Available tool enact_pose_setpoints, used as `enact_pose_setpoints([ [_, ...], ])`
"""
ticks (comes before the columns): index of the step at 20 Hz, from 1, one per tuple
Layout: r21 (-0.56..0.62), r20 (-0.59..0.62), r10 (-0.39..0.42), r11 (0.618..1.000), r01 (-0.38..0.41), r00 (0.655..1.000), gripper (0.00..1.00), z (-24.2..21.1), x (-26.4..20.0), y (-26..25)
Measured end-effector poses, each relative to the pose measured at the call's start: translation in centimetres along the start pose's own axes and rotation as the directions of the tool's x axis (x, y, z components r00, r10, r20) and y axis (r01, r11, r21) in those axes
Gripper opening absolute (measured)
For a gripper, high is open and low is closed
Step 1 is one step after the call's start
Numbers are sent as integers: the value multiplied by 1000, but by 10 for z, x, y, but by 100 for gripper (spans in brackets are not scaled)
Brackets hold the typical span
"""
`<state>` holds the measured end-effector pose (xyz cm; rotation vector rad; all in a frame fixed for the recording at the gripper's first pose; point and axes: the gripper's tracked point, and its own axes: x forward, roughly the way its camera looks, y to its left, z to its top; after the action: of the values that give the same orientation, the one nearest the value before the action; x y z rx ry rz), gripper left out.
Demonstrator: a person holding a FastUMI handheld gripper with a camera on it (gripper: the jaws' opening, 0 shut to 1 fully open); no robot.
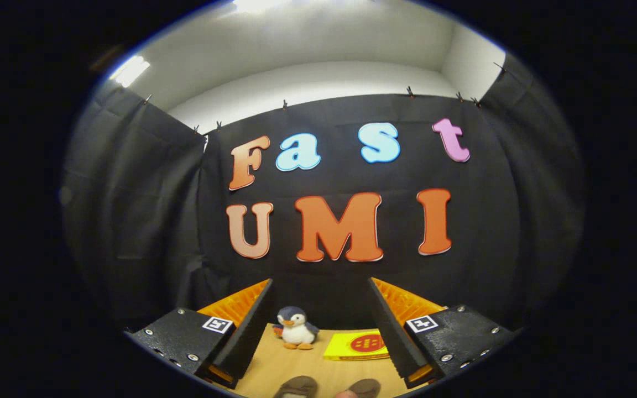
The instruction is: Open the storage box then place both shoes into the box .Put the left shoe in first, then the right shoe, with the right side of both shoes facing outward in a uniform manner.
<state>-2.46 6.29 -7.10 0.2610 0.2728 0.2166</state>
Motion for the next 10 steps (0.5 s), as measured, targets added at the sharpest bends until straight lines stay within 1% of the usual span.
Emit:
enact_pose_setpoints([
  [2, 75, -78, 54, 996, -48, 995, 98, -25, 6, 14],
  [5, 175, -194, 131, 980, -97, 972, 98, -63, 11, 34],
  [7, 239, -263, 190, 963, -127, 946, 97, -87, 9, 52],
  [10, 308, -355, 259, 940, -149, 898, 92, -128, 11, 74],
])
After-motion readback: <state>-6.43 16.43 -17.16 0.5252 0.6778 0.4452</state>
